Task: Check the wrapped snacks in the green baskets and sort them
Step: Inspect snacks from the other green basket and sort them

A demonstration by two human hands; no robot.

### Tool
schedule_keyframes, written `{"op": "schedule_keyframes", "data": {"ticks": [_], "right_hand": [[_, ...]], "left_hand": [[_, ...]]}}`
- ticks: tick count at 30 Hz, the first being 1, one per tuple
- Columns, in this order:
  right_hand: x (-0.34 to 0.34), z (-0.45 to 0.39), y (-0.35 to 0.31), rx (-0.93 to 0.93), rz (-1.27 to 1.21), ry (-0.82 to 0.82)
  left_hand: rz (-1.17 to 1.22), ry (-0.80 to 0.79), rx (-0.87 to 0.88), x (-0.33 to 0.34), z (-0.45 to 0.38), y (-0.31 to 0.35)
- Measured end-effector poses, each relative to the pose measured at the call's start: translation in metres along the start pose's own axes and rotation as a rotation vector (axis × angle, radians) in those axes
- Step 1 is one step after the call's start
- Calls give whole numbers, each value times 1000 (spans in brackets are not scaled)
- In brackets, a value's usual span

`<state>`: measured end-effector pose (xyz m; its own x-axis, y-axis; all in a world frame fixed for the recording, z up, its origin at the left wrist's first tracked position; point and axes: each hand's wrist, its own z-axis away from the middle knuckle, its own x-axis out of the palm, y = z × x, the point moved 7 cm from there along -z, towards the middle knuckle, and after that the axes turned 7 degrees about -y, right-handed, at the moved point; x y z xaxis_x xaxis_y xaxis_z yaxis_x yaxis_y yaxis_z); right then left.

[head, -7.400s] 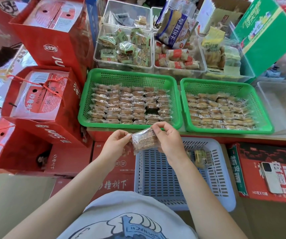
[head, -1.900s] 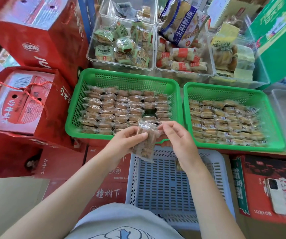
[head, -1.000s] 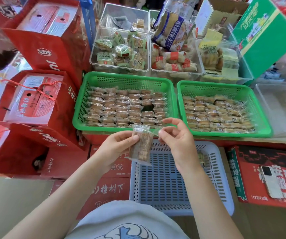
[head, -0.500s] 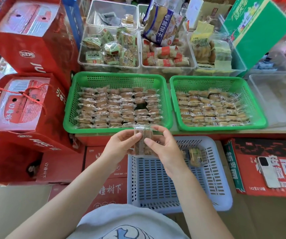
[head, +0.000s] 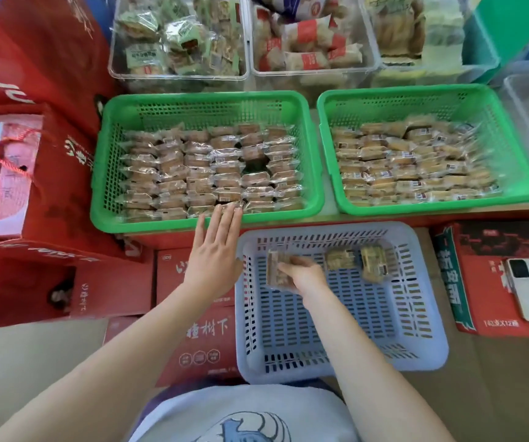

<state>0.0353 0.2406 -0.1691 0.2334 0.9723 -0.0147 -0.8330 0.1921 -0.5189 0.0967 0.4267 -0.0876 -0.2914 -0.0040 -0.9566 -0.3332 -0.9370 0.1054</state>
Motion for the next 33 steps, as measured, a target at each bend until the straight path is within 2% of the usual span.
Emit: {"op": "schedule_keyframes", "data": {"ticks": [3,6,11,16,18,20,23,26,33], "right_hand": [[19,-27,15,50,73,43],[30,-43,24,23,210,71],[26,-46,24,34,388,-2],[14,-20,3,77,398,-56],[18,2,-25,-27,368,-127],[28,34,-68,-259,397,-222],[41,78,-133,-558,437,-253],[50,77,-181,-712,584,-135],[85,6,-233,-856,1016,90]], "left_hand": [[-41,11,-13,10,0,0],[-67,26,-12,15,-1,-1],[-45,15,-17,20,-3,-2],[28,-47,-9,13,1,-4],[93,-46,-15,-1,-2,-8],[188,-38,-58,-19,-11,-17],[228,-13,-75,-44,-41,-29],[143,-94,-19,-44,-75,-39],[152,-205,-28,-23,-86,-46]]}}
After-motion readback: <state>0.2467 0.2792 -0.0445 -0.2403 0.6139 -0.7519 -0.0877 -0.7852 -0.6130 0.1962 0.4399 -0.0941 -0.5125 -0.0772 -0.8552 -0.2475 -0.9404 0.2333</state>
